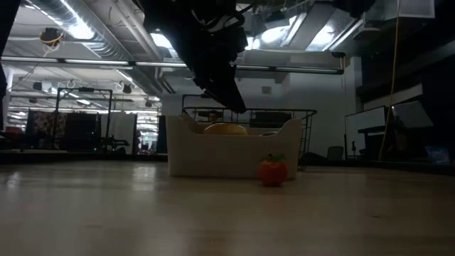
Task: Sort produce into baskets
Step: Put the yellow lemon into the black wire basket
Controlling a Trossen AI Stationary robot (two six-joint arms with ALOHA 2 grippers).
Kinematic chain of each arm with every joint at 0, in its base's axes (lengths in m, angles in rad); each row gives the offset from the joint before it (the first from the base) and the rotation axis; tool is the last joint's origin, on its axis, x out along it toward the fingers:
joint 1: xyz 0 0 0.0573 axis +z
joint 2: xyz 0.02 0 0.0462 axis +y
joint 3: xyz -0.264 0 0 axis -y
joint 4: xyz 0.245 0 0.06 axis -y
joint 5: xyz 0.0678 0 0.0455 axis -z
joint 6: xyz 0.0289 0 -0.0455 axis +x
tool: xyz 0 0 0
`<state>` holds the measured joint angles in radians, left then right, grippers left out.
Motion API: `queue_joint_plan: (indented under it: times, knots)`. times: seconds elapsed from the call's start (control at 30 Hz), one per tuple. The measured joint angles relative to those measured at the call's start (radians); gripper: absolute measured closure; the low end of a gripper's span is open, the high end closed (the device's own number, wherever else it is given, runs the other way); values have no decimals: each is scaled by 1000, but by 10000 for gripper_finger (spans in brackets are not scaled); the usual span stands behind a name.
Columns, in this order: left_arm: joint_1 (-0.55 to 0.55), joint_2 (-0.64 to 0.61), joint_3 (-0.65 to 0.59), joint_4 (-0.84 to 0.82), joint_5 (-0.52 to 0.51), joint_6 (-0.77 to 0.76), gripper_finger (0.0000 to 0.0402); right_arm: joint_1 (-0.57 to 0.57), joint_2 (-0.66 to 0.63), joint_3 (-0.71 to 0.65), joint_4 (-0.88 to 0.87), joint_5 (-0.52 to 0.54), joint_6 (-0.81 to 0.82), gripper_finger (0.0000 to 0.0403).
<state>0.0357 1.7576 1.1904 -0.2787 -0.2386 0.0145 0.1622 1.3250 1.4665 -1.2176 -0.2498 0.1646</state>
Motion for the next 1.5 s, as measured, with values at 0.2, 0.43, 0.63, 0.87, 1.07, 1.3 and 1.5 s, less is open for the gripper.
queue_joint_plan:
  times: [0.2, 0.43, 0.63, 0.87, 1.07, 1.3, 1.5]
  knots:
    - [0, 0, 0, -1, 0, 0, 167, 160, 37, -101, 16, 106, 57, 47]
    - [0, 0, 0, -1, 0, 14, 167, 328, 116, -245, 141, 111, 173, 47]
    - [0, 0, 0, -1, -1, 14, 167, 432, 209, -300, 217, 186, 183, 47]
    - [0, 0, 0, -1, -1, 13, 167, 480, 315, -305, 225, 233, 180, 47]
    - [-1, 0, 0, -1, -1, 13, 167, 488, 403, -305, 231, 188, 172, 47]
    - [-4, 0, 0, -1, -1, 7, 167, 486, 454, -305, 240, 163, 169, 49]
    - [-4, 0, 1, -1, -1, 7, 167, 485, 456, -305, 259, 184, 167, 97]
